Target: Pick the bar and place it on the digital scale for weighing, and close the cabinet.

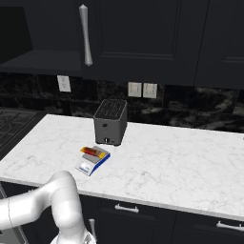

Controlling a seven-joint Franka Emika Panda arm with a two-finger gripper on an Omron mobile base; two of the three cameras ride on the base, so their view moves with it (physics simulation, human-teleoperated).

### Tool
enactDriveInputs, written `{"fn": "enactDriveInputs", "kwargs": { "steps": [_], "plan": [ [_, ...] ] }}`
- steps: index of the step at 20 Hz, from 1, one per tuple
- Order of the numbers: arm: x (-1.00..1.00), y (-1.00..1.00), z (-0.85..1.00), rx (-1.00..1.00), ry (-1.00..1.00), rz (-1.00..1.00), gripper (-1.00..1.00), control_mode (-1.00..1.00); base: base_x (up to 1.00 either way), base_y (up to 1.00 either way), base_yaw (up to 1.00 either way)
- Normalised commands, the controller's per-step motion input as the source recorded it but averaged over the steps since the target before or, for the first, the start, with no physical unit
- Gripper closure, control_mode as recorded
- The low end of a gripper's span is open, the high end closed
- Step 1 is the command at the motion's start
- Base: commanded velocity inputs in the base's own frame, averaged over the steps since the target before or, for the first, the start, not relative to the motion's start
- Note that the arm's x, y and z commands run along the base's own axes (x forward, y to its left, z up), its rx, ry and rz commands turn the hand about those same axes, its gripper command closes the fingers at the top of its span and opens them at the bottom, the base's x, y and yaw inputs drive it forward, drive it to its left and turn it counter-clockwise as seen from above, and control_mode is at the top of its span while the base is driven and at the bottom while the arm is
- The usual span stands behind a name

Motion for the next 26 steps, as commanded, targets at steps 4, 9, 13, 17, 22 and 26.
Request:
{"fn": "enactDriveInputs", "kwargs": {
  "steps": [4,9,13,17,22,26],
  "plan": [
    [-0.20,-0.65,-0.68,0.29,-0.65,0.01,-1.00,-1.00,0.00,0.00,0.00],
    [0.04,-0.82,-0.62,0.12,-0.47,0.11,-1.00,-1.00,0.00,0.00,0.00],
    [-0.89,-0.19,-0.38,-0.22,-0.76,0.17,-1.00,-1.00,0.00,0.00,0.00],
    [-0.79,-0.20,0.00,-0.48,-0.10,0.09,-1.00,-1.00,0.00,0.00,0.00],
    [-0.22,0.02,0.00,-0.61,0.43,0.02,-1.00,-1.00,0.00,0.00,0.00],
    [0.54,0.06,-0.02,-0.55,0.79,0.01,-1.00,-1.00,0.00,0.00,0.00]
  ]
}}
